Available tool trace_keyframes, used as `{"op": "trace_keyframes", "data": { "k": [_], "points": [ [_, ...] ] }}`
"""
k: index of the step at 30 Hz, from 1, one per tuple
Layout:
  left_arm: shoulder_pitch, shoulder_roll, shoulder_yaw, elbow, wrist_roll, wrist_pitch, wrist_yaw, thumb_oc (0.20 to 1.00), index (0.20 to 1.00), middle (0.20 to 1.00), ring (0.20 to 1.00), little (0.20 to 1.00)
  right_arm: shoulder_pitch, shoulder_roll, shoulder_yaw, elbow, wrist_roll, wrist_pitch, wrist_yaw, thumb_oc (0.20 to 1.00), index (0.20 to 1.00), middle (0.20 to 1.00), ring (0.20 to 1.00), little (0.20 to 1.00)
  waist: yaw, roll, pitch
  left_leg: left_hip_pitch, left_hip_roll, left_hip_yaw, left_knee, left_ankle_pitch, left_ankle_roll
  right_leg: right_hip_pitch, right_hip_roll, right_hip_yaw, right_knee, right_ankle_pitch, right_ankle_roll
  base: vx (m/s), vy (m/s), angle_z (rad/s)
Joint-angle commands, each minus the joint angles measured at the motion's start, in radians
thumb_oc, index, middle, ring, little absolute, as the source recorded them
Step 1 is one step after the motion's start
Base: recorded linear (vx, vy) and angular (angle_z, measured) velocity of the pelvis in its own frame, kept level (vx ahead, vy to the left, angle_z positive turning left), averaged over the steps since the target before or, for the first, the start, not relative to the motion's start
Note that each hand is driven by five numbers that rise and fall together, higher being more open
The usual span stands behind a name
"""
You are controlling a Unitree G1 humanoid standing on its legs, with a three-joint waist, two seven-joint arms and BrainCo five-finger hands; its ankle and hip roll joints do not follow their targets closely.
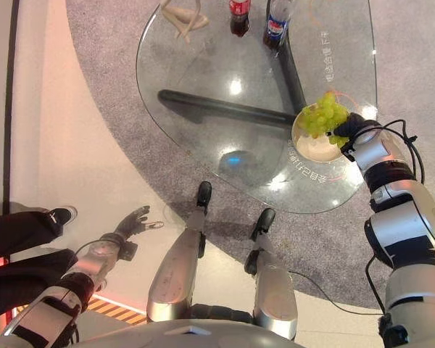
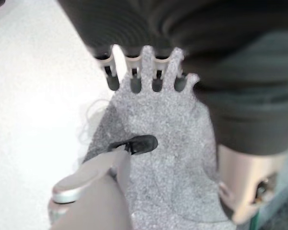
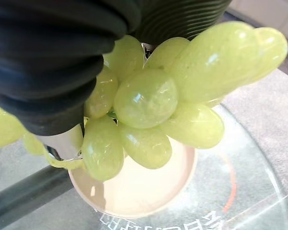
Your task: Pick up fruits into the plate
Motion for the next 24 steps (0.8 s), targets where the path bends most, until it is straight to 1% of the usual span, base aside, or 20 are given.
{"op": "trace_keyframes", "data": {
  "k": [1, 6, 7, 8, 9, 10, 11, 17, 24],
  "points": [
    [-0.002, -0.029, -0.047, 0.01, -0.053, -0.024, 0.007, 1.0, 1.0, 1.0, 1.0, 1.0, -0.103, -0.082, 0.081, 0.042, -0.071, 0.028, -0.037, 0.2, 0.2, 0.2, 0.2, 0.2, 0.006, 0.033, -0.017, -0.024, -0.104, 0.034, 0.081, -0.132, 0.069, -0.157, -0.004, 0.039, 0.182, -0.036, -0.008, -0.03, 0.054, -0.03],
    [0.001, -0.037, -0.059, 0.002, -0.07, -0.037, 0.005, 1.0, 1.0, 1.0, 1.0, 1.0, -0.116, -0.074, 0.092, 0.082, -0.105, 0.05, -0.057, 0.2, 0.2, 0.2, 0.2, 0.2, 0.009, 0.051, -0.017, -0.056, -0.11, 0.034, 0.094, -0.126, 0.072, -0.192, -0.011, 0.035, 0.201, -0.036, -0.009, -0.02, 0.021, 0.0],
    [0.006, -0.039, -0.063, -0.002, -0.075, -0.046, 0.002, 1.0, 1.0, 1.0, 1.0, 1.0, -0.123, -0.071, 0.097, 0.095, -0.115, 0.067, -0.069, 0.2, 0.2, 0.2, 0.2, 0.2, 0.012, 0.058, -0.017, -0.06, -0.112, 0.035, 0.092, -0.126, 0.071, -0.201, -0.012, 0.035, 0.209, -0.041, -0.009, -0.05, 0.035, -0.05],
    [0.006, -0.041, -0.066, -0.003, -0.079, -0.049, 0.001, 1.0, 1.0, 1.0, 1.0, 1.0, -0.13, -0.069, 0.099, 0.105, -0.123, 0.075, -0.069, 0.241, 0.241, 0.241, 0.241, 0.241, 0.013, 0.062, -0.017, -0.064, -0.114, 0.035, 0.092, -0.125, 0.071, -0.205, -0.013, 0.035, 0.21, -0.041, -0.009, -0.06, 0.04, -0.02],
    [0.002, -0.043, -0.068, -0.003, -0.082, -0.052, 0.0, 1.0, 1.0, 1.0, 1.0, 1.0, -0.138, -0.067, 0.1, 0.115, -0.129, 0.082, -0.067, 0.329, 0.329, 0.329, 0.329, 0.329, 0.013, 0.065, -0.017, -0.072, -0.115, 0.034, 0.093, -0.12, 0.072, -0.213, -0.014, 0.034, 0.209, -0.035, -0.008, -0.06, 0.032, -0.04],
    [0.0, -0.045, -0.072, -0.006, -0.084, -0.055, 0.0, 1.0, 1.0, 1.0, 1.0, 1.0, -0.145, -0.063, 0.105, 0.126, -0.137, 0.098, -0.066, 0.611, 0.611, 0.611, 0.611, 0.611, 0.014, 0.068, -0.017, -0.076, -0.116, 0.034, 0.091, -0.118, 0.072, -0.218, -0.015, 0.034, 0.209, -0.034, -0.008, -0.05, 0.027, -0.04],
    [0.003, -0.047, -0.077, -0.012, -0.085, -0.055, 0.003, 1.0, 1.0, 1.0, 1.0, 1.0, -0.144, -0.057, 0.107, 0.134, -0.148, 0.114, -0.069, 1.0, 1.0, 1.0, 1.0, 1.0, 0.016, 0.071, -0.017, -0.072, -0.116, 0.035, 0.086, -0.119, 0.072, -0.218, -0.016, 0.034, 0.211, -0.037, -0.007, -0.05, 0.023, -0.04],
    [-0.007, -0.056, -0.084, -0.023, -0.096, -0.054, 0.006, 1.0, 1.0, 1.0, 1.0, 1.0, -0.144, -0.039, 0.099, 0.177, -0.175, 0.152, -0.105, 1.0, 1.0, 1.0, 1.0, 1.0, 0.016, 0.078, -0.017, -0.079, -0.118, 0.04, 0.081, -0.113, 0.074, -0.233, -0.021, 0.038, 0.215, -0.03, -0.003, -0.04, 0.021, -0.01],
    [-0.017, -0.058, -0.092, -0.03, -0.105, -0.044, -0.002, 1.0, 1.0, 1.0, 1.0, 1.0, -0.141, -0.037, 0.086, 0.208, -0.178, 0.169, -0.131, 1.0, 1.0, 1.0, 1.0, 1.0, 0.013, 0.08, -0.017, -0.068, -0.112, 0.048, 0.065, -0.106, 0.073, -0.229, -0.023, 0.041, 0.207, -0.021, 0.004, -0.03, 0.014, -0.01]
  ]
}}
